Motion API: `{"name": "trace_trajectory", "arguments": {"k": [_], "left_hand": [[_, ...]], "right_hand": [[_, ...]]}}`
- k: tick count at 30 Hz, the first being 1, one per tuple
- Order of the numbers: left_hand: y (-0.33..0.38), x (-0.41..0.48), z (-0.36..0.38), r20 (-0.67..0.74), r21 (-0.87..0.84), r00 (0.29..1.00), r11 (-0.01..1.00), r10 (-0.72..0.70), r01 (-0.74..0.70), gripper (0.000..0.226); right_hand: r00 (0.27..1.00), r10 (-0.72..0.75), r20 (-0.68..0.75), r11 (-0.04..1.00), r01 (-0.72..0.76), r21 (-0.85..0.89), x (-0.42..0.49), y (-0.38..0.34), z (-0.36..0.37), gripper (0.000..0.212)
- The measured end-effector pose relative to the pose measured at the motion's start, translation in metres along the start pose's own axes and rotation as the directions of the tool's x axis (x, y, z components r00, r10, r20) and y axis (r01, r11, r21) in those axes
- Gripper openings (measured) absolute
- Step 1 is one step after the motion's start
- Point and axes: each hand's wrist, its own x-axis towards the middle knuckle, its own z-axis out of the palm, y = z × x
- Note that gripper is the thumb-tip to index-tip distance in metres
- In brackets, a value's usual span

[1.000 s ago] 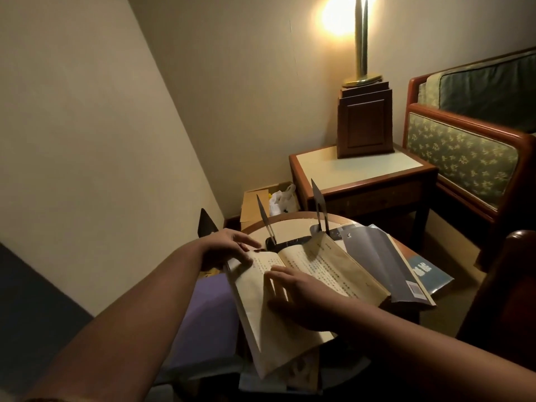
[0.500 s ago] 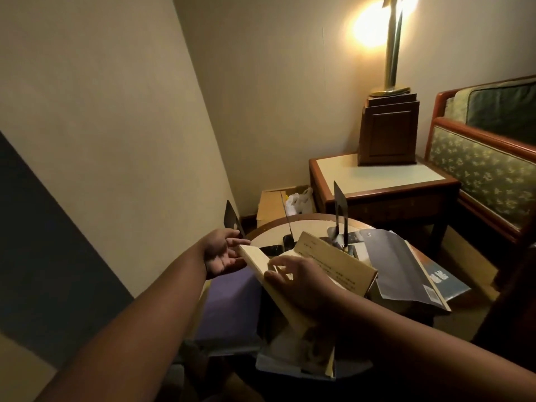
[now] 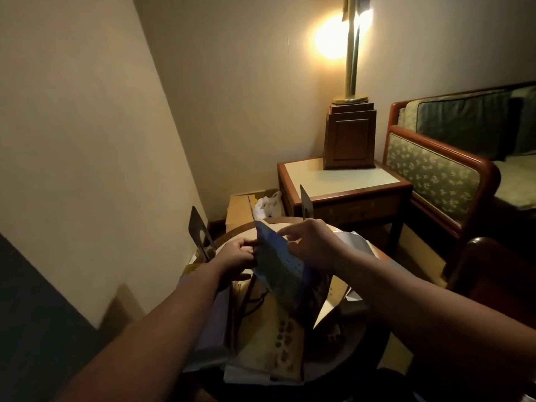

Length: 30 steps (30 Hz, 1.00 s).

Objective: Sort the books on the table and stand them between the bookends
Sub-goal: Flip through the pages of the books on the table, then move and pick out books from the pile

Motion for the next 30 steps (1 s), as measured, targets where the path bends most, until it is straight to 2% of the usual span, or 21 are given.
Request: {"name": "trace_trajectory", "arguments": {"k": [2,4,5,7,11,14,16,19,21,24,26,30], "left_hand": [[-0.005,0.011,0.009,-0.012,0.248,0.997,0.966,0.078,-0.073,0.049],[-0.007,0.020,0.017,0.005,0.482,0.988,0.865,0.156,-0.139,0.058],[-0.007,0.021,0.020,0.024,0.543,0.987,0.828,0.156,-0.144,0.062],[-0.009,0.026,0.026,0.052,0.591,0.994,0.799,0.099,-0.111,0.073],[-0.017,0.030,0.040,0.059,0.648,0.998,0.761,-0.018,-0.025,0.116],[-0.026,0.035,0.051,0.016,0.669,1.000,0.743,-0.009,-0.004,0.113],[-0.023,0.034,0.054,-0.027,0.677,1.000,0.735,0.009,0.011,0.112],[-0.021,0.036,0.047,-0.061,0.685,0.998,0.728,0.028,0.021,0.113],[-0.018,0.036,0.039,-0.088,0.645,0.995,0.764,0.052,0.017,0.118],[-0.014,0.034,0.026,-0.085,0.485,0.995,0.874,0.054,-0.006,0.091],[-0.010,0.028,0.014,-0.046,0.382,0.999,0.924,-0.007,0.024,0.081],[-0.005,0.009,-0.008,0.167,0.155,0.975,0.981,-0.145,0.119,0.064]], "right_hand": [[0.997,0.074,-0.004,0.997,-0.074,-0.036,0.003,0.015,0.000,0.033],[0.987,0.159,0.009,0.985,-0.159,-0.065,0.005,0.030,0.002,0.038],[0.979,0.202,0.030,0.977,-0.199,-0.077,0.006,0.038,0.003,0.041],[0.955,0.284,0.085,0.955,-0.275,-0.110,0.006,0.051,0.004,0.047],[0.891,0.392,0.229,0.912,-0.342,-0.226,-0.002,0.073,0.011,0.061],[0.839,0.455,0.300,0.885,-0.390,-0.253,-0.010,0.082,0.020,0.087],[0.841,0.441,0.313,0.894,-0.380,-0.239,-0.014,0.086,0.026,0.093],[0.855,0.407,0.321,0.911,-0.357,-0.205,-0.016,0.087,0.032,0.092],[0.864,0.392,0.317,0.919,-0.350,-0.181,-0.014,0.086,0.034,0.090],[0.867,0.371,0.334,0.929,-0.342,-0.143,-0.010,0.082,0.038,0.090],[0.860,0.375,0.346,0.926,-0.366,-0.093,-0.008,0.080,0.042,0.089],[0.853,0.335,0.400,0.915,-0.396,0.079,-0.003,0.074,0.052,0.079]]}}
